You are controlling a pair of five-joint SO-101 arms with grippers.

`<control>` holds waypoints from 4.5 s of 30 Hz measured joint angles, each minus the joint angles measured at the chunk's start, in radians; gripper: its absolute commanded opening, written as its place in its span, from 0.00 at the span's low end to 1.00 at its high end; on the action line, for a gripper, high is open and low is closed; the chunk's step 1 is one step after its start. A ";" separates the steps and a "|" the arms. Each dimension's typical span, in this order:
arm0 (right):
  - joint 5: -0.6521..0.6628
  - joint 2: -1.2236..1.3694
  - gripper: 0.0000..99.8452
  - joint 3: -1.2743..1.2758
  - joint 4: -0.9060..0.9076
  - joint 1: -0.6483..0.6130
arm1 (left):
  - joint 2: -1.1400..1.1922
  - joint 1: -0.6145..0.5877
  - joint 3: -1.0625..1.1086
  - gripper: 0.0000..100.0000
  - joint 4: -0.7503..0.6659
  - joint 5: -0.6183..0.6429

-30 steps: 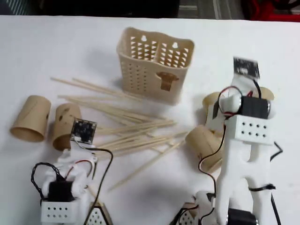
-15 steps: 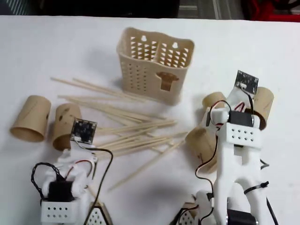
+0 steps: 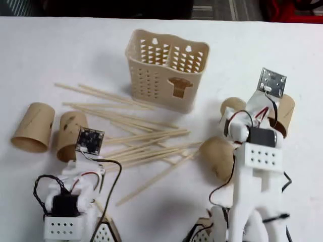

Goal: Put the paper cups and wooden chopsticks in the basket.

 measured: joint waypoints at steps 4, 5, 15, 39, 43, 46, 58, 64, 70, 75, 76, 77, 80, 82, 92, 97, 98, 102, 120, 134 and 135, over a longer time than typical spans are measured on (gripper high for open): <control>0.126 -0.103 0.02 -0.029 0.051 0.000 | 0.000 0.000 0.000 0.05 0.000 0.000; 0.153 -0.120 0.02 -0.049 0.063 0.000 | 0.000 0.000 0.000 0.05 0.000 0.000; 0.310 -0.144 0.02 -0.381 0.158 0.000 | 0.000 0.000 0.000 0.05 0.000 0.000; 0.586 0.299 0.02 -0.941 0.236 -0.327 | 0.000 0.000 0.000 0.05 0.000 0.000; 0.609 0.379 0.02 -1.000 0.302 -0.382 | 0.000 0.000 0.000 0.05 0.000 0.000; 0.612 0.420 0.02 -1.023 0.311 -0.387 | 0.000 0.000 0.000 0.05 0.000 0.000; 0.615 0.505 0.23 -1.106 0.315 -0.385 | 0.000 0.000 0.000 0.05 0.000 0.000; 0.615 0.512 0.21 -1.261 0.408 -0.388 | 0.000 0.000 0.000 0.05 0.000 0.000; 0.615 0.512 0.21 -1.257 0.414 -0.388 | 0.000 0.000 0.000 0.05 0.000 0.000; 0.614 0.516 0.21 -1.200 0.393 -0.387 | 0.000 0.000 0.000 0.05 0.000 0.000; 0.614 0.516 0.21 -1.186 0.379 -0.387 | 0.000 0.000 0.000 0.05 0.000 0.000; 0.614 0.516 0.21 -1.175 0.361 -0.387 | 0.000 0.000 0.000 0.05 0.000 0.000; 0.614 0.516 0.21 -1.137 0.310 -0.388 | 0.000 0.000 0.000 0.05 0.000 0.000; 0.614 0.516 0.21 -1.106 0.273 -0.388 | 0.000 0.000 0.000 0.05 0.000 0.000; 0.614 0.640 0.02 -1.089 0.233 -0.388 | 0.000 0.000 0.000 0.05 0.000 0.000; 0.709 0.646 0.02 -1.188 0.256 -0.388 | 0.000 0.000 0.000 0.05 0.000 0.000; 0.747 0.646 0.02 -1.203 0.272 -0.390 | 0.000 0.000 0.000 0.05 0.000 0.000; 0.875 0.646 0.02 -1.221 0.334 -0.390 | 0.000 0.000 0.000 0.05 0.000 0.000; 0.885 0.690 0.20 -1.246 0.417 -0.430 | 0.000 0.000 0.000 0.05 0.000 0.000; 0.761 0.595 0.17 -1.318 0.704 -0.242 | 0.000 0.000 0.000 0.05 0.000 0.000; 0.733 0.586 0.17 -1.318 0.713 -0.216 | 0.000 0.000 0.000 0.05 0.000 0.000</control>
